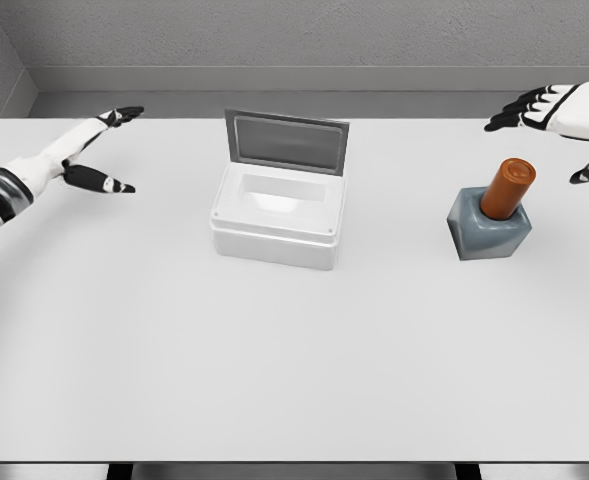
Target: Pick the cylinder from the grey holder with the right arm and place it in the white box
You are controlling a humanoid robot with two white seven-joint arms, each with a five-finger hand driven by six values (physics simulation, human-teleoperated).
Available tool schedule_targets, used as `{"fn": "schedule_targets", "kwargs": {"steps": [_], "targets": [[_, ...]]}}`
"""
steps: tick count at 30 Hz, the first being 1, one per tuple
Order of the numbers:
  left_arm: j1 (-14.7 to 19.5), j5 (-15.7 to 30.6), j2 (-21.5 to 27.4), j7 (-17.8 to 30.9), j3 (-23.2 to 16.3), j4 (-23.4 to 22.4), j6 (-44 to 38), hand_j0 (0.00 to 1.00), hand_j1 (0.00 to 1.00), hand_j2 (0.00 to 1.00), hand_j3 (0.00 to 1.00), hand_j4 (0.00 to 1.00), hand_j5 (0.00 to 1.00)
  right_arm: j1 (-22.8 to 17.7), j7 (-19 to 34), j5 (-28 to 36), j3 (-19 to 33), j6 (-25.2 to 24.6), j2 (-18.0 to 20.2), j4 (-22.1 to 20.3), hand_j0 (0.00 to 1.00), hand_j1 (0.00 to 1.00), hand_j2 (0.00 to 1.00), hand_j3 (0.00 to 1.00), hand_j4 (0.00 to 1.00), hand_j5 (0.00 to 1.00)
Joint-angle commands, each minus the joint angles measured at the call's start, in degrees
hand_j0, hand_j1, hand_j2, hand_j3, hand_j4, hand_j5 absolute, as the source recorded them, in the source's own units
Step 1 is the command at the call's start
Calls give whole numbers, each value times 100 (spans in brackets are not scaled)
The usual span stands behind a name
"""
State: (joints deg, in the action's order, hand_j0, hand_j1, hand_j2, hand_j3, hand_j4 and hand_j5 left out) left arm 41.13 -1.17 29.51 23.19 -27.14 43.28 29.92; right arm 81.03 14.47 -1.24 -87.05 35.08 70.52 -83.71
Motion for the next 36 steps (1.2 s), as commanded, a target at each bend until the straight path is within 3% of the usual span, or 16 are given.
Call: {"fn": "schedule_targets", "kwargs": {"steps": [1, 3, 11, 17, 19, 22, 25, 27, 36], "targets": [[9, 161, -174, 529, 16, -31, -30, 100, 100, 100, 100, 100, 100, 1, -50, 27, -40, -8, -99, -5, 100, 100, 100, 100, 100, 100], [79, 336, -262, 933, 16, -57, -100, 100, 100, 100, 100, 100, 100, -8, -348, 71, -242, -8, -249, 109, 100, 100, 100, 100, 100, 100], [255, 336, -359, 959, 68, -277, -100, 100, 100, 100, 100, 100, 100, -96, -384, 1, -445, -8, -618, 724, 100, 100, 100, 100, 100, 100], [369, 319, -481, 1021, 68, -329, -504, 100, 100, 100, 100, 100, 100, -96, 2, -17, -515, -8, -759, 856, 100, 100, 100, 100, 100, 100], [563, 310, -631, 1181, 60, -725, -496, 100, 100, 100, 100, 100, 100, -105, 91, -17, -524, -8, -811, 847, 100, 100, 100, 100, 100, 100], [615, 301, -710, 1181, 69, -962, -487, 100, 100, 100, 100, 100, 100, -114, 99, -17, -524, -8, -890, 873, 100, 100, 100, 100, 100, 100], [694, 284, -719, 1181, 77, -971, -496, 100, 100, 100, 100, 100, 100, -122, 99, -17, -533, -8, -952, 935, 100, 100, 100, 100, 100, 100], [712, 284, -710, 1181, 68, -971, -504, 100, 100, 100, 100, 100, 100, -149, 117, -17, -533, -8, -1049, 1190, 100, 100, 100, 100, 100, 100], [721, 292, -754, 1181, 68, -971, -505, 100, 100, 100, 100, 100, 100, -219, 205, -17, -524, -8, -1110, 1199, 100, 100, 100, 100, 100, 100]]}}
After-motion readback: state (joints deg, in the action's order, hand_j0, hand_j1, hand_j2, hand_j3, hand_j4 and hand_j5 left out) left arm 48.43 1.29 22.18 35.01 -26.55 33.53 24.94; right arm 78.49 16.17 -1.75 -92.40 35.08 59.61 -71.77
